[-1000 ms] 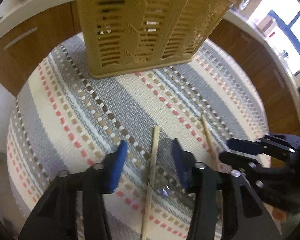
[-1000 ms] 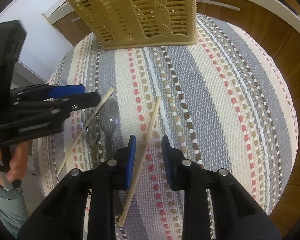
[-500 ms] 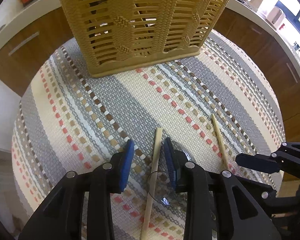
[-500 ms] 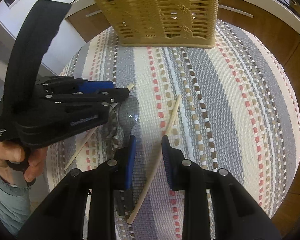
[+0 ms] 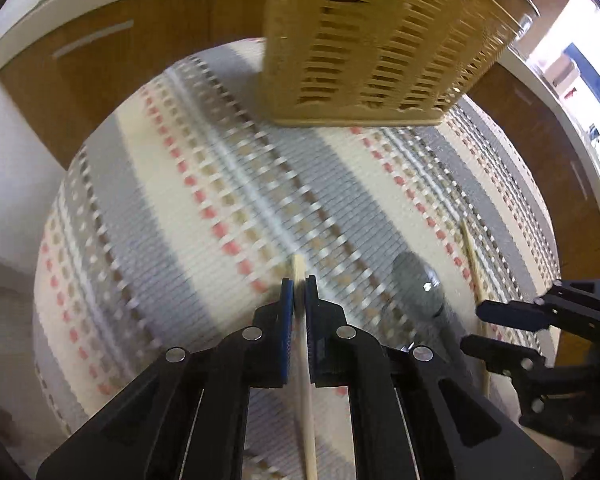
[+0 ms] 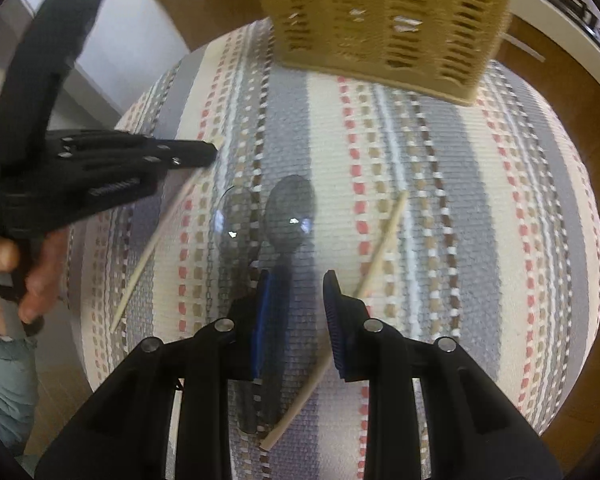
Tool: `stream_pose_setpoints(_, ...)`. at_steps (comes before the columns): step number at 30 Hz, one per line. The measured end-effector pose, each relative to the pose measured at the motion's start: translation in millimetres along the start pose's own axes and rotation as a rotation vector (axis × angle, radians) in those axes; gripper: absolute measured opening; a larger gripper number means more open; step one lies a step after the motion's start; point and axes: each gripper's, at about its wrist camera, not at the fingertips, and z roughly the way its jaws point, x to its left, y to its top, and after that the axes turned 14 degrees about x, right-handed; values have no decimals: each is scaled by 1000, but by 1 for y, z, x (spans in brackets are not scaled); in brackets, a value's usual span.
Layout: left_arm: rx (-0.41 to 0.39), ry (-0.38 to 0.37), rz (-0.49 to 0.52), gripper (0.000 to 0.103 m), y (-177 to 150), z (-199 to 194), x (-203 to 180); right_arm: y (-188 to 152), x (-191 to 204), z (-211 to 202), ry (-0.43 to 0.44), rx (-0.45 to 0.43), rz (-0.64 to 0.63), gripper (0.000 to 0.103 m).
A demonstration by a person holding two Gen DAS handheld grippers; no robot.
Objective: Organize utensils
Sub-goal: 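Grasp a wooden chopstick with the left tool while the right tool grasps a clear spoon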
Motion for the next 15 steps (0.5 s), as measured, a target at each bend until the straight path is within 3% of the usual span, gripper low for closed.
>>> stream_pose_setpoints(11,-38,-36,12,4,-12,-13,23,43,27,24,-136,88,-42,24)
stream_pose_setpoints(15,-37,-43,10,4,-15,-18,30,46,20,23,-137,70,-8,8)
